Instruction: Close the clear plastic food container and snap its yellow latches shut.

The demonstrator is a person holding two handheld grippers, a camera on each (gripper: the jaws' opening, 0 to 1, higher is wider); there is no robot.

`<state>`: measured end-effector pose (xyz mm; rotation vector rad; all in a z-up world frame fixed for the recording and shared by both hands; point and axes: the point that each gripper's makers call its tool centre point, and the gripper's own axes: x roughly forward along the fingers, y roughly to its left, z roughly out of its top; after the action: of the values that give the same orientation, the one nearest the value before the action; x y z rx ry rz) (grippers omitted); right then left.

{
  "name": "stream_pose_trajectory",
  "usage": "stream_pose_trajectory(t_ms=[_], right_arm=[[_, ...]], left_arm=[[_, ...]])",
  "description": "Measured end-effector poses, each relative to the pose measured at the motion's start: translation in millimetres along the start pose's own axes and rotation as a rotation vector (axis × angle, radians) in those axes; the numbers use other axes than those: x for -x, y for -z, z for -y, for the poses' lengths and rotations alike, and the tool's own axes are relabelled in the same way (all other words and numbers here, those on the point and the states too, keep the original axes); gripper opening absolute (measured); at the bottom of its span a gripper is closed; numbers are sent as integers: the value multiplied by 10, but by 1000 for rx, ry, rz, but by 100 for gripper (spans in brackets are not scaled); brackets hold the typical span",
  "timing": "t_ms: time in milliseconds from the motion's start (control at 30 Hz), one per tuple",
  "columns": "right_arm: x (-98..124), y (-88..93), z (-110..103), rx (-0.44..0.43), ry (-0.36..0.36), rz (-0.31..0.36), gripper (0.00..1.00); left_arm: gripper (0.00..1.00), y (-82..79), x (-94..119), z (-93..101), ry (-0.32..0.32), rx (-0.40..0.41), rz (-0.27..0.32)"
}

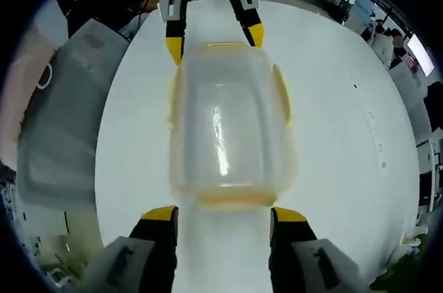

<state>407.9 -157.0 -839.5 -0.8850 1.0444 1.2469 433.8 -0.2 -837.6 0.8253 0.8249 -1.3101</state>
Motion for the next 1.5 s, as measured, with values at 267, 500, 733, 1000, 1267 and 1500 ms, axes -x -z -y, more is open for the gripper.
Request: stream_pose_trajectory(t_ms=[267,500,733,1000,1267,1500], right_arm=[[-66,-61,1,26,18,25,63],[-105,-64,24,25,45,31,63],[-111,-69,46,24,66,26,62],[-92,-69,39,20,70,32,61],[-91,-43,38,2,76,32,58],[-89,-46,35,1,78,31,57]], left_arm=[[64,9,-9,-9,-13,-31,-14],[64,13,-15,-8,-25,-39,-20],[55,31,-42,25,-42,-83,-50],[53,34,-41,12,-51,-103,-65],[53,35,-45,15,-61,-100,-75],[52,38,-42,13,-60,-100,-71]])
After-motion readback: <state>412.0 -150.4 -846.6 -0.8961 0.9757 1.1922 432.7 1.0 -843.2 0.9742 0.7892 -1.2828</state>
